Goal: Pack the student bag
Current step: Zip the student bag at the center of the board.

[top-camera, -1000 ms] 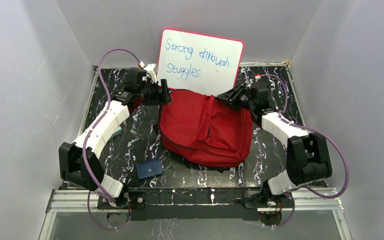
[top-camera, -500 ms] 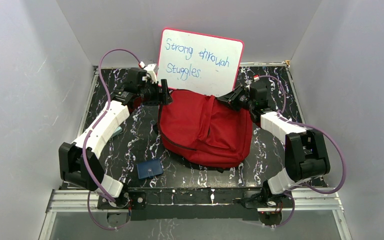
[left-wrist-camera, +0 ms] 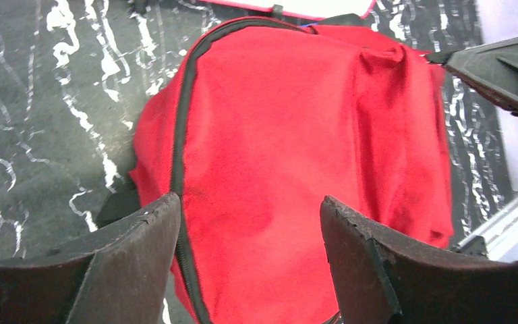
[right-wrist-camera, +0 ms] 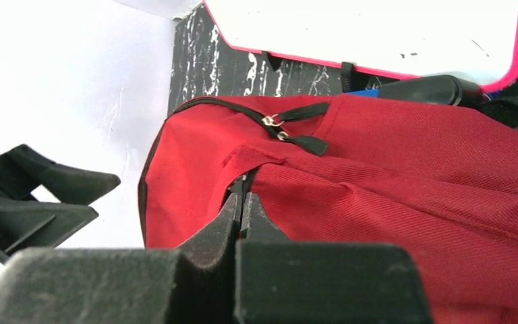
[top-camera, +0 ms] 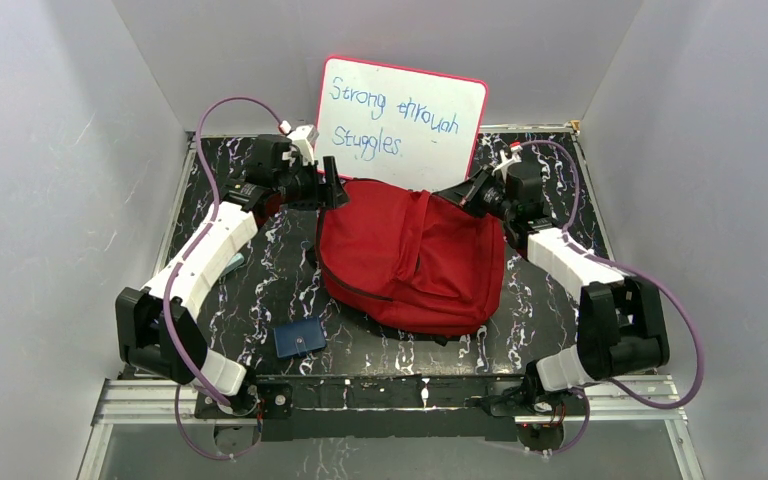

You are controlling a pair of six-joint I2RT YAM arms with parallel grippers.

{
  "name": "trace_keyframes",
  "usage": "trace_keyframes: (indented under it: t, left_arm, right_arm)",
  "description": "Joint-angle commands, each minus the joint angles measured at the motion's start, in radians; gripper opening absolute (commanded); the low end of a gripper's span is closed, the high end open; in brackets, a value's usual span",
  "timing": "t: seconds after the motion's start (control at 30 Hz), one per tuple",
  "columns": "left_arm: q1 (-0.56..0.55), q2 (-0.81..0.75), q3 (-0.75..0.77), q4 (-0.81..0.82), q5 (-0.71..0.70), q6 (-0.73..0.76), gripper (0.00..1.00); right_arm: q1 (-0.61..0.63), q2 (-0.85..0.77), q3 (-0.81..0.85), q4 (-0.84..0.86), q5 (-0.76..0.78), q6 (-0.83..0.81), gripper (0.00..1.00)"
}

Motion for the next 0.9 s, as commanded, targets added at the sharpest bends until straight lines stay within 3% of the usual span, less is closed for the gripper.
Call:
trace_keyframes:
  t: [0.0, 0.2, 0.63, 0.87]
  left_arm:
    - [0.005, -0.007, 0.028, 0.118, 0.14, -0.035, 0.74]
    - [-0.028, 0.111, 0.119, 0.204, 0.205, -0.135, 0.76]
    - [-0.213, 0.354, 0.322, 0.184, 0.024, -0.245, 0.79]
    - [-0.262, 0.441, 0.394, 0.14, -0.047, -0.278, 0.79]
  right_arm:
    - [-0.003, -0.085, -0.02, 0.045, -0.017, -0.085, 0.0]
    - [-0.002, -0.14, -0.052, 0.037, -0.057, -0.114, 0.0]
    - [0.022, -0.178, -0.096, 0.051, -0.171, -0.176, 0.0]
    - [0.038, -0.165, -0.092, 0.033, -0.194, -0.196, 0.0]
